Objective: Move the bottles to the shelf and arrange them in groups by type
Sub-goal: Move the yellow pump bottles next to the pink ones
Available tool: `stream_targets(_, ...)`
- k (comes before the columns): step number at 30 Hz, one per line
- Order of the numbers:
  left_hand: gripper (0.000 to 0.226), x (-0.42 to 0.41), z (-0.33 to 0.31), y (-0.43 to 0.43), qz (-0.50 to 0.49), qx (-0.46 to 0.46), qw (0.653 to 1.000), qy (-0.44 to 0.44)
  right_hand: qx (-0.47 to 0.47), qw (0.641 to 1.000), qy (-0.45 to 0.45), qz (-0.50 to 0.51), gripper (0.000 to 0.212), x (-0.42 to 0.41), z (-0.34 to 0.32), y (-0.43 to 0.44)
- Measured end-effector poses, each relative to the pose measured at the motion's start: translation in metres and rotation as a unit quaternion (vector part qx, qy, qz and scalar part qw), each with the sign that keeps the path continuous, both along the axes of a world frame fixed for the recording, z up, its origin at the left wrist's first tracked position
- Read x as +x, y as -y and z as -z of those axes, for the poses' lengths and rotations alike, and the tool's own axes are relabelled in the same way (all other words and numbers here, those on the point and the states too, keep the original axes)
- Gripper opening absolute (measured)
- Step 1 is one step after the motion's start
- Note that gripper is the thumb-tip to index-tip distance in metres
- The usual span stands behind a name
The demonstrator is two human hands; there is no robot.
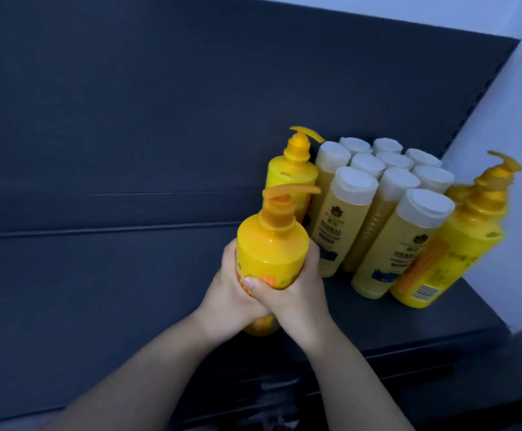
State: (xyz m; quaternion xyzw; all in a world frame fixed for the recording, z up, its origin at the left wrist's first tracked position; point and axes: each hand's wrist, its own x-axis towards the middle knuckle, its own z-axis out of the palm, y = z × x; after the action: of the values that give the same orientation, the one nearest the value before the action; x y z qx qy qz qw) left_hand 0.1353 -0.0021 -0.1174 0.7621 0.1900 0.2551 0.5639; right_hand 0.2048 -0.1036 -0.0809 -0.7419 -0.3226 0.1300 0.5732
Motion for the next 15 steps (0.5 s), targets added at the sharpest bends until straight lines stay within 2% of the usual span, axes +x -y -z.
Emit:
stream_targets(5, 0.103, -0.039, 0.003, -0.015, -0.015, -0.001, 1.000, 0.003, -0.005, 1.000, -0.002, -0.016, 0.107, -0.036, 0.001, -0.019)
stream_targets(8, 0.100, -0.075, -0.005, -0.026, -0.027, -0.005, 1.000, 0.010, 0.001, 1.000, -0.008, -0.029, 0.099, -0.068, -0.002, -0.035)
stream_targets(15, 0.092, -0.226, -0.022, -0.078, -0.090, -0.016, 0.994, 0.054, 0.039, 0.992, -0.030, -0.114, 0.084, -0.204, -0.014, -0.102)
